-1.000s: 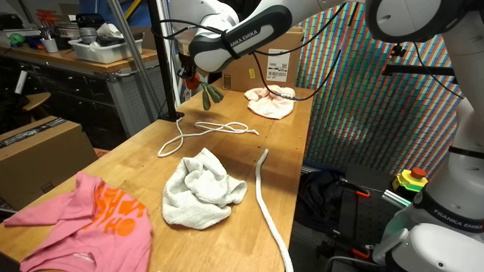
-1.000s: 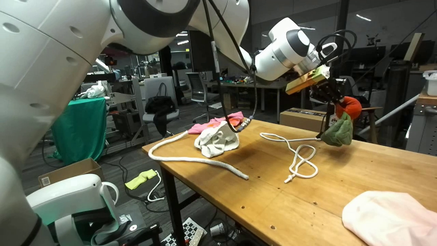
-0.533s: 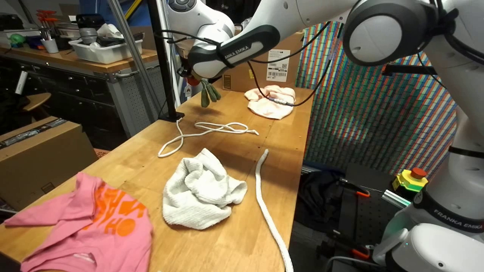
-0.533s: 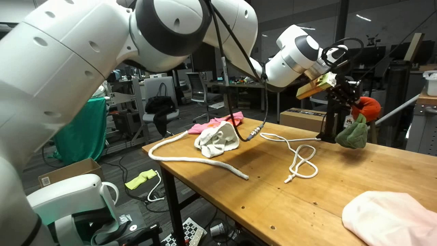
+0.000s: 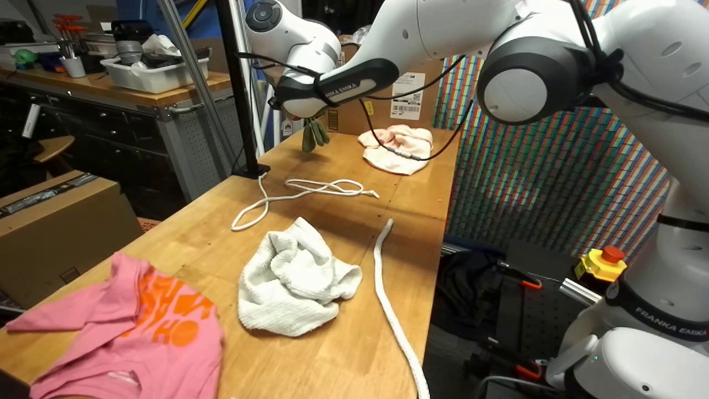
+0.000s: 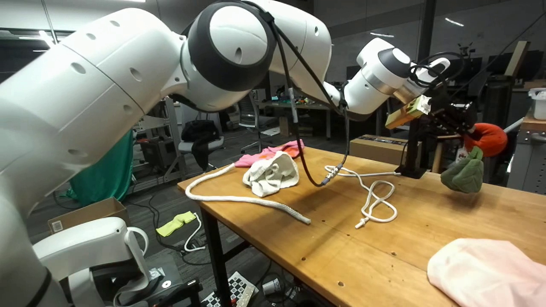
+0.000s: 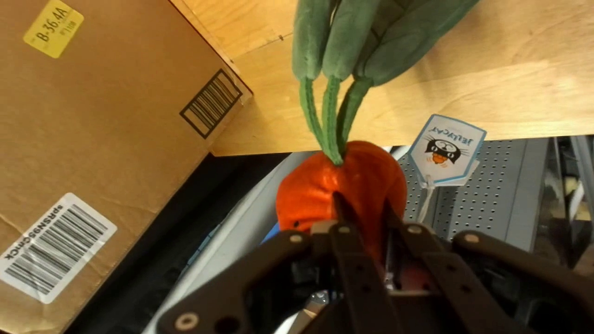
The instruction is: Separate the heap of things
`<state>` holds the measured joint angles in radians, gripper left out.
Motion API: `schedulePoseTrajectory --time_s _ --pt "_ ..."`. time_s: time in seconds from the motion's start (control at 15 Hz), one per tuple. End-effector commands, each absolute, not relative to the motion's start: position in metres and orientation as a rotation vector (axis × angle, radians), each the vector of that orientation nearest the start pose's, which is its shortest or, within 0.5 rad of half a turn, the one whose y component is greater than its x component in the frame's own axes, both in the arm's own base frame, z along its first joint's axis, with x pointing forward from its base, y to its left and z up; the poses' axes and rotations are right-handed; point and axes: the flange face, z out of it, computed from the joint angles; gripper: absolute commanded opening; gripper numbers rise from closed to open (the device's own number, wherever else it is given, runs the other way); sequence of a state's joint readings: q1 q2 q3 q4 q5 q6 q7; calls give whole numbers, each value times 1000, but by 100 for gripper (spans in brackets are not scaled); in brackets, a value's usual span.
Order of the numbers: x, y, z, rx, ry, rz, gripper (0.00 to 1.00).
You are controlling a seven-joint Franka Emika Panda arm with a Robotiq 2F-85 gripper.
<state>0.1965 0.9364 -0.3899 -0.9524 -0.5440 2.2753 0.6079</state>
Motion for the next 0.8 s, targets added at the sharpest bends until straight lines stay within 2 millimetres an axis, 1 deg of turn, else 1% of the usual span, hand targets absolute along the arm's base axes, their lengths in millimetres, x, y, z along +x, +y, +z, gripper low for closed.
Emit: schedulePoseTrajectory --time_s 0.0,0.13,0.47,0.6,0.73 --pt "821 -40 390 2316 -430 736 47" --pt "820 -42 392 2311 -449 717 64" --pt "817 -38 396 2325 -464 681 99" --pt "814 -29 401 2355 -439 670 100" --pt "808 -14 408 2400 -396 657 100"
